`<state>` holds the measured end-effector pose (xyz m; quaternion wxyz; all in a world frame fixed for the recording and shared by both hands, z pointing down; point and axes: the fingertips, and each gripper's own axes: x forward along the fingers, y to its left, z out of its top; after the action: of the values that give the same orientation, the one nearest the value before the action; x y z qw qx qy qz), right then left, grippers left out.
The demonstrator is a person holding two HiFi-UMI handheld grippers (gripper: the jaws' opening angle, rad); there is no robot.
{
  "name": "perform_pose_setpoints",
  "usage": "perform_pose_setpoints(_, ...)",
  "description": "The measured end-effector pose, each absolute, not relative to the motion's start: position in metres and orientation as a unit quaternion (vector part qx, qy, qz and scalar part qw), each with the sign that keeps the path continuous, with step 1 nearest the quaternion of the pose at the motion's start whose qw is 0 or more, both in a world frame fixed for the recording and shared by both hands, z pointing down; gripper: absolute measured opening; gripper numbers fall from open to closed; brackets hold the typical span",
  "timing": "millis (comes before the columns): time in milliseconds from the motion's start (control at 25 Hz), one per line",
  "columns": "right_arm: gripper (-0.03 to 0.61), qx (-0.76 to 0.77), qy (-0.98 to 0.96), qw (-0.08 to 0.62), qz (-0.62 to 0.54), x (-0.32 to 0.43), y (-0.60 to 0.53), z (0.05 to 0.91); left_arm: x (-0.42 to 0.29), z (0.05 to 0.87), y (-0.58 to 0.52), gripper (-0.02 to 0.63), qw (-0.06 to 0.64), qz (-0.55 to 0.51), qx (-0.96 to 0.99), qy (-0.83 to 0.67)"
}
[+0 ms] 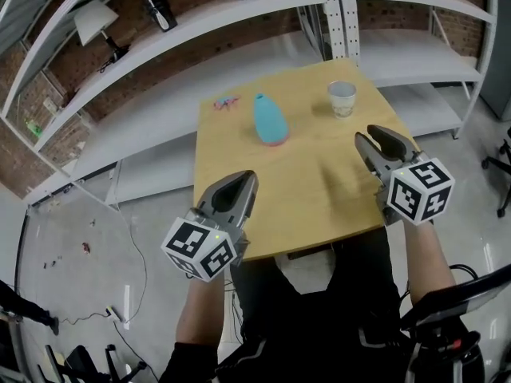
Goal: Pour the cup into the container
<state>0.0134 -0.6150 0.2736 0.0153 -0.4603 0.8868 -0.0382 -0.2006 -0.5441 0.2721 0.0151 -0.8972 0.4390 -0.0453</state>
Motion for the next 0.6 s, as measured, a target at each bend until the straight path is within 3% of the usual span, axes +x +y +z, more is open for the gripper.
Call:
perform_pose_setpoints(120,0.192,-0.469,0.882,0.007,-0.041,0.015,-0.648,0.275,-0.197,0.276,-0.569,-0.006,0.002,-0.049,-0.911,0.409)
perform_pose_setpoints(600,0.319,-0.488,0.867,-0.055,-0.077,0.015,-0.738,0.304,-0.178,0.299,-0.621,-0.006,-0.024,-0.059,-0.955,0.289)
